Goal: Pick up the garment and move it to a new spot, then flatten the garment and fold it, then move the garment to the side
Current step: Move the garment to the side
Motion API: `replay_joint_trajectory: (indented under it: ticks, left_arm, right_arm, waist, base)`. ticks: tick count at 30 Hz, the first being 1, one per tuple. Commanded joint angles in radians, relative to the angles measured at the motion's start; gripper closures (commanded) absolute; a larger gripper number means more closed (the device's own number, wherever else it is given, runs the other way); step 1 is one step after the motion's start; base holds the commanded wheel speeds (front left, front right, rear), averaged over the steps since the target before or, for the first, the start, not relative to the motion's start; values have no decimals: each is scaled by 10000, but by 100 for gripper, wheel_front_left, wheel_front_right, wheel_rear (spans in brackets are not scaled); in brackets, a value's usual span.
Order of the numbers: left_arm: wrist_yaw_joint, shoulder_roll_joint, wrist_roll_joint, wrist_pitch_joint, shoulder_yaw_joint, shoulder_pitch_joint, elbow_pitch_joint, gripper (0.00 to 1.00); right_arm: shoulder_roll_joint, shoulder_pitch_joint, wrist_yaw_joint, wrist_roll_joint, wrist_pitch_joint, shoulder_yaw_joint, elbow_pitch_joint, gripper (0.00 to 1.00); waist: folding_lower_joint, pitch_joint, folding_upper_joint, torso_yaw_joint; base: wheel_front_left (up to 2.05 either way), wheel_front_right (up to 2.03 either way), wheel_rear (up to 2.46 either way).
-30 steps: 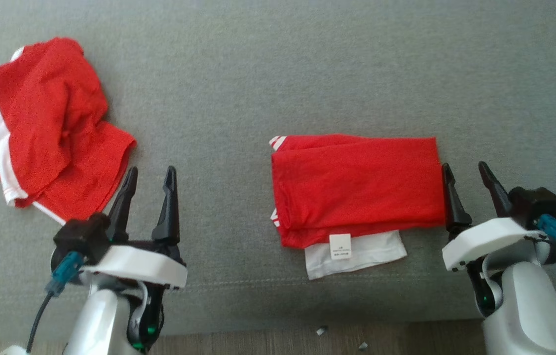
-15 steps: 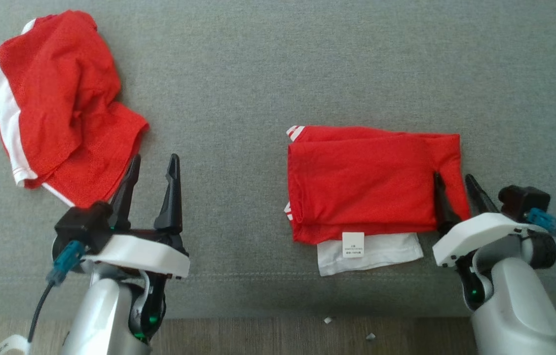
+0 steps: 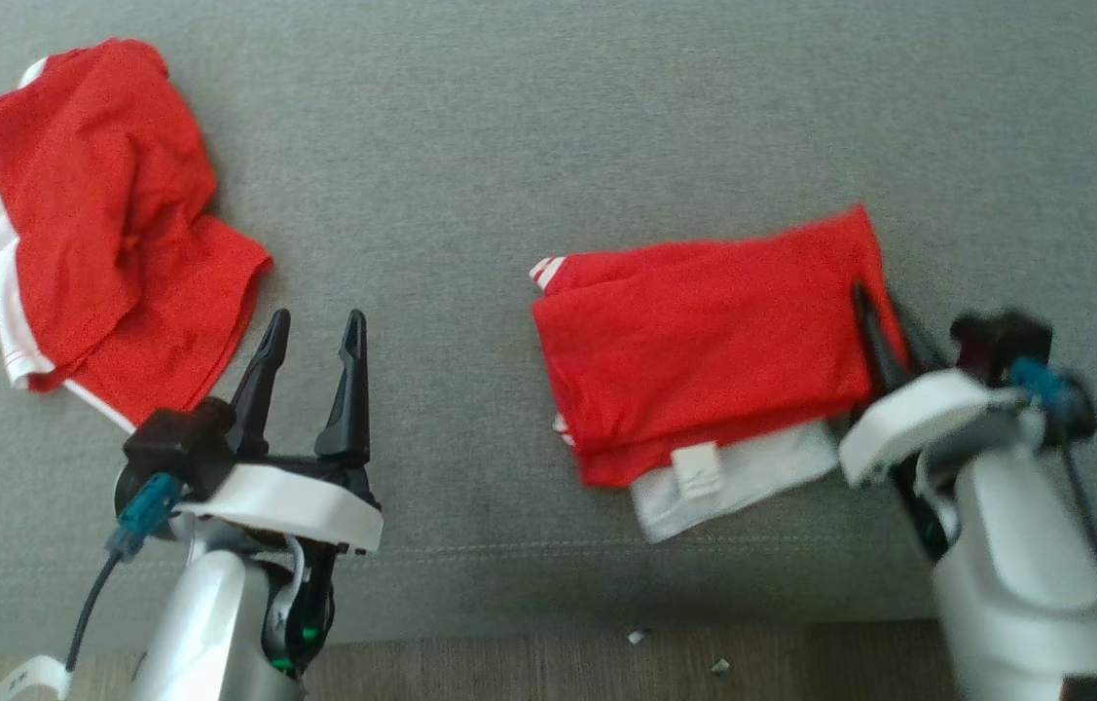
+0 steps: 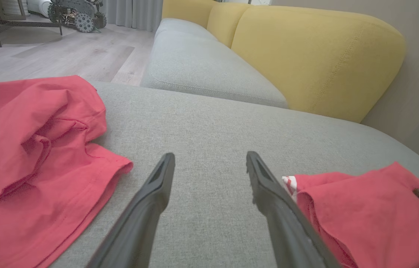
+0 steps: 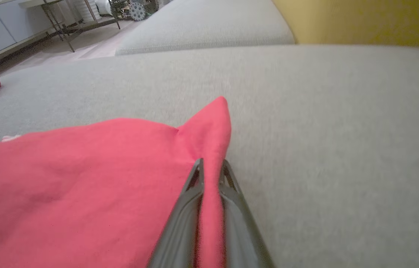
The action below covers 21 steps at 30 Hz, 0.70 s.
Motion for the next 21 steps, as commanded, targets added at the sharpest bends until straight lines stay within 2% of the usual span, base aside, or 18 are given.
replay_joint_trajectory:
  ticks: [1, 5, 12, 15, 21]
  left_arm:
    - [-21, 76, -9, -122, 260, -431, -293, 0]
    - [-75, 76, 52, -122, 143, -583, -236, 0]
    - [-76, 76, 77, -122, 2, -1408, -520, 0]
    - [-67, 76, -126, -122, -30, -1758, -796, 0]
    - [-150, 76, 46, -122, -171, -2439, -981, 0]
  right_arm:
    - [-202, -640, 35, -201, -170, 378, -614, 100]
    - [-570, -1075, 35, -210, -155, 739, -1106, 100]
    - [-1739, -2075, 35, 400, 605, 1476, -1857, 100]
    - [-2265, -2511, 35, 1188, 874, 1689, -1775, 100]
    - [-3644, -3570, 35, 1893, 914, 1815, -1168, 100]
  waist:
    - [0, 11, 0, -116]
    - [0, 72, 0, -253]
    - [0, 294, 0, -555]
    - [0, 504, 0, -666]
    - [0, 1129, 0, -819]
  base:
    - [0, 0, 0]
    - [0, 0, 0]
    - [0, 0, 0]
    - [0, 0, 0]
    - [0, 0, 0]
